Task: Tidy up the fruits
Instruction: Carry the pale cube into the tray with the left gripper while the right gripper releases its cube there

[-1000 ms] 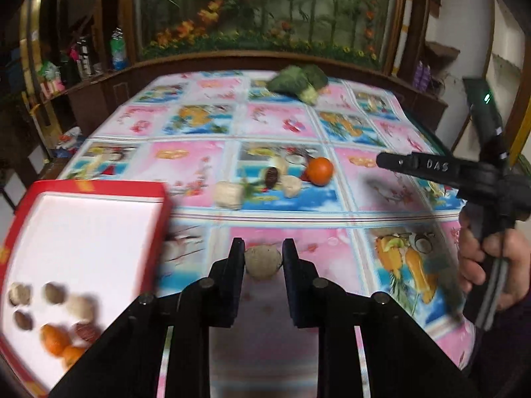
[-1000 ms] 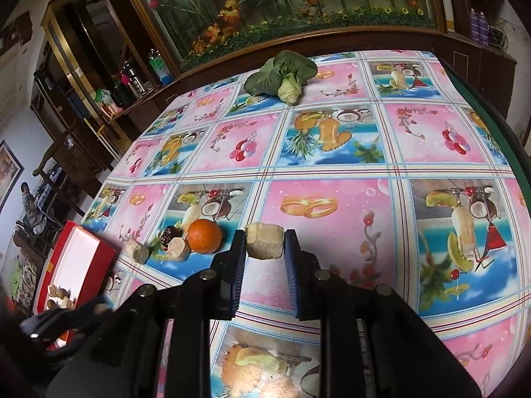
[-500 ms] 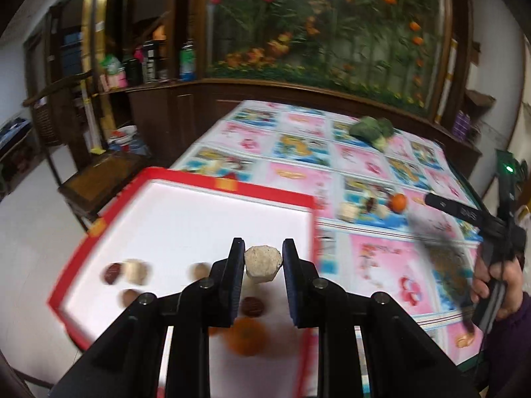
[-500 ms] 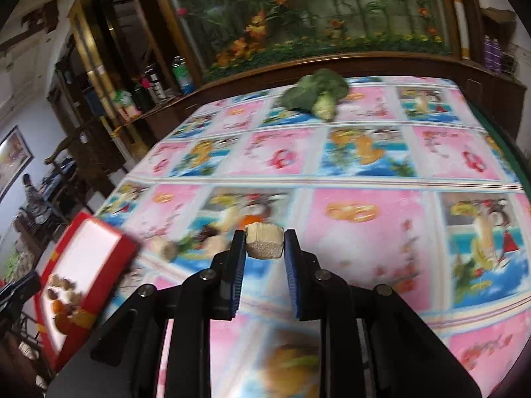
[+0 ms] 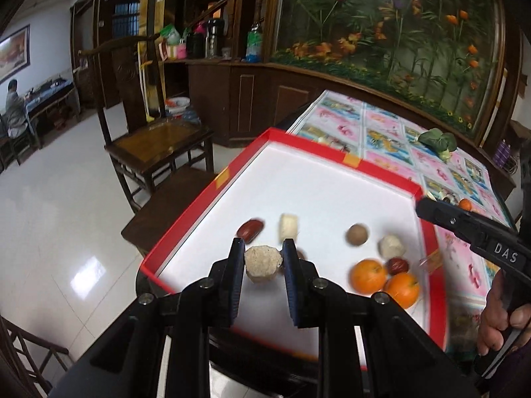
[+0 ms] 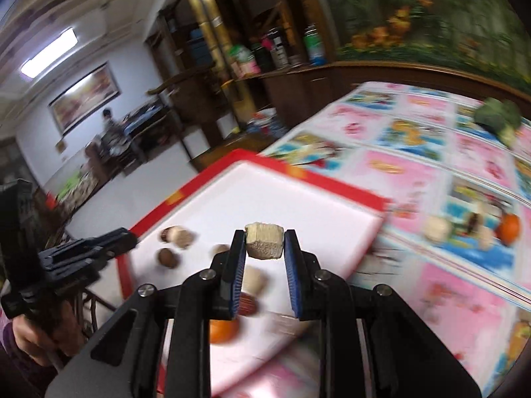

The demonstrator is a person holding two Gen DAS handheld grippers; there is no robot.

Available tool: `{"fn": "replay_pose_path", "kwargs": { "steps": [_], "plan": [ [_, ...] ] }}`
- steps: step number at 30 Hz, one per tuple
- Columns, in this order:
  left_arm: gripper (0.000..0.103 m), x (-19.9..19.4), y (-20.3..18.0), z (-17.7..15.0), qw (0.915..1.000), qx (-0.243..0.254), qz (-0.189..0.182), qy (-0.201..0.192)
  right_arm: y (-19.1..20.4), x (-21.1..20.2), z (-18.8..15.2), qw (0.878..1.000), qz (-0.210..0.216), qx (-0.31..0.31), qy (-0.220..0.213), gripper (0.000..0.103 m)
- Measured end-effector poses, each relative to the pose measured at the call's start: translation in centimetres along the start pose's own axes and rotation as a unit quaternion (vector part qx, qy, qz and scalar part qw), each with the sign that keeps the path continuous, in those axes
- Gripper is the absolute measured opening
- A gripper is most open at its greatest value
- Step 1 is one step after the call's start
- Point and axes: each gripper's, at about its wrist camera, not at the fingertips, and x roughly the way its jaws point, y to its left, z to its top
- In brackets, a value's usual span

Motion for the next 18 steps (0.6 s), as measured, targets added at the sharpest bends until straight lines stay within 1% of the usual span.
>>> {"fn": "replay_pose_path", "kwargs": {
  "steps": [5,7,10,12,15,17,18],
  "plan": [
    [0.022,0.5,1.6,-0.6,0.9999,-0.009,-0.007,0.006,3.6,2.1,0.0,0.999,0.032,-0.014,0.018,0.025],
    [0.022,0.8,1.5,-0.7,0.9999,-0.006,-0.011,0.008,4.8,2.7,-0.4,0.998,0.052,-0.019,0.029,0.025],
    [0.022,1.3,1.5,-0.8,0.9997,-0.006,-0.02,0.013,6.1,3.6,-1.1,0.997,0.061,-0.033,0.043,0.025],
    [0.022,1.5,1.5,-0.7,0.9998,-0.004,-0.019,0.012,7.1,4.2,-1.4,0.996,0.054,-0.049,0.049,0.025],
    [0.022,2.1,1.9,-0.5,0.9998,-0.006,-0.012,0.016,7.9,5.3,-1.7,0.996,0.032,-0.072,0.052,0.025],
    [0.022,2.4,2.2,-0.6,0.9997,-0.011,-0.01,0.02,8.2,5.4,-1.6,0.996,0.034,-0.068,0.052,0.025],
    [0.022,2.5,2.2,-0.7,0.9996,-0.012,-0.01,0.022,8.2,5.7,-1.5,0.995,0.029,-0.069,0.059,0.025]
  ]
}}
